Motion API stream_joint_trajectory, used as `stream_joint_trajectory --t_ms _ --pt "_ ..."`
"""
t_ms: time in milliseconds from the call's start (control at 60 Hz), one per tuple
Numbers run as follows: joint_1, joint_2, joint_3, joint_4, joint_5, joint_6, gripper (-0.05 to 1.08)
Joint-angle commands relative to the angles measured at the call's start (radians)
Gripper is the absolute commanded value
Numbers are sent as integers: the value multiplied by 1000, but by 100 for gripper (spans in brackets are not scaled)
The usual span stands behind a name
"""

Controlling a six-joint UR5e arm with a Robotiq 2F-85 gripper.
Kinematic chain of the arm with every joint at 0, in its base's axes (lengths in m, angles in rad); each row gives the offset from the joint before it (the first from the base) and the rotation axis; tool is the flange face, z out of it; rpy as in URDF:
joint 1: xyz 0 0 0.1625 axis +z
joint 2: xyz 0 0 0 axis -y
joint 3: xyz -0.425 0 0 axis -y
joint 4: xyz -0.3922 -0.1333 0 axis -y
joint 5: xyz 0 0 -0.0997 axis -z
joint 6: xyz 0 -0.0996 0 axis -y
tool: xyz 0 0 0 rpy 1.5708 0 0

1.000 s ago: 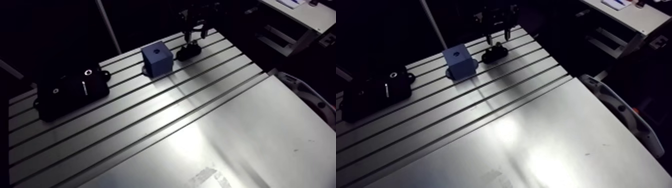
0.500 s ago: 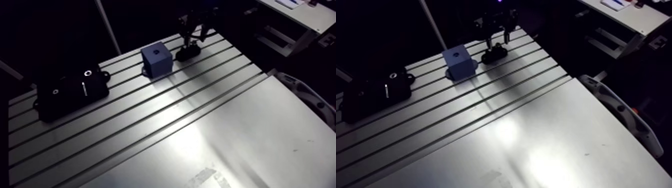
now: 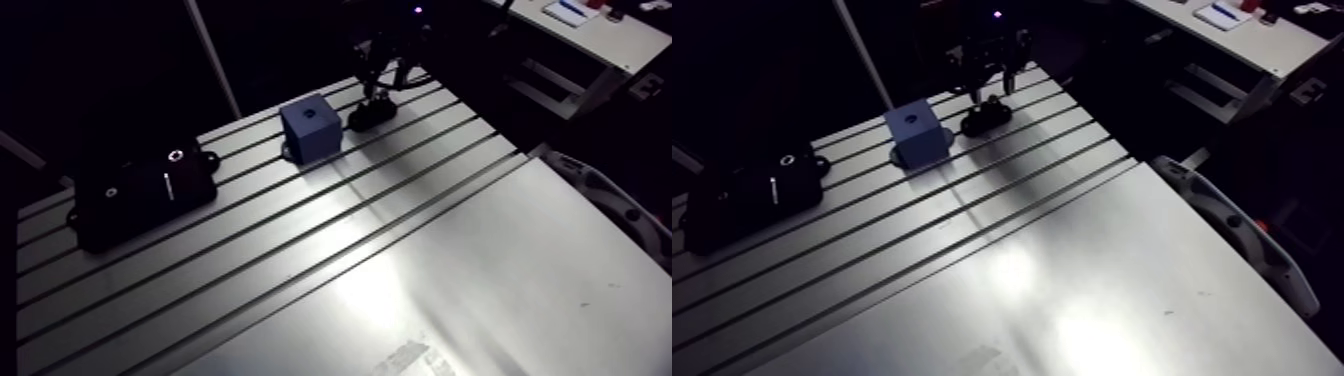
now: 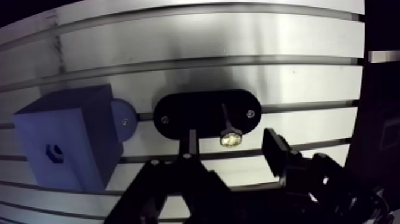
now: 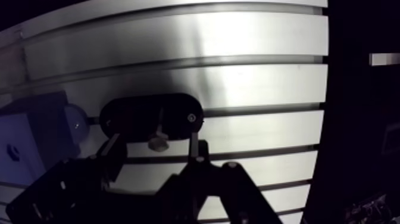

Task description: Pick up the M10 bolt and insert it into the hex recess until seated.

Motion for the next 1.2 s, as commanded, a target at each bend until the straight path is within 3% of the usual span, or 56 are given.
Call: stream_joint_trajectory --t_ms 17,1200 --pt "-6 -9 8 -17 19 -10 37" --pt "-9 -9 28 -39 19 -15 53"
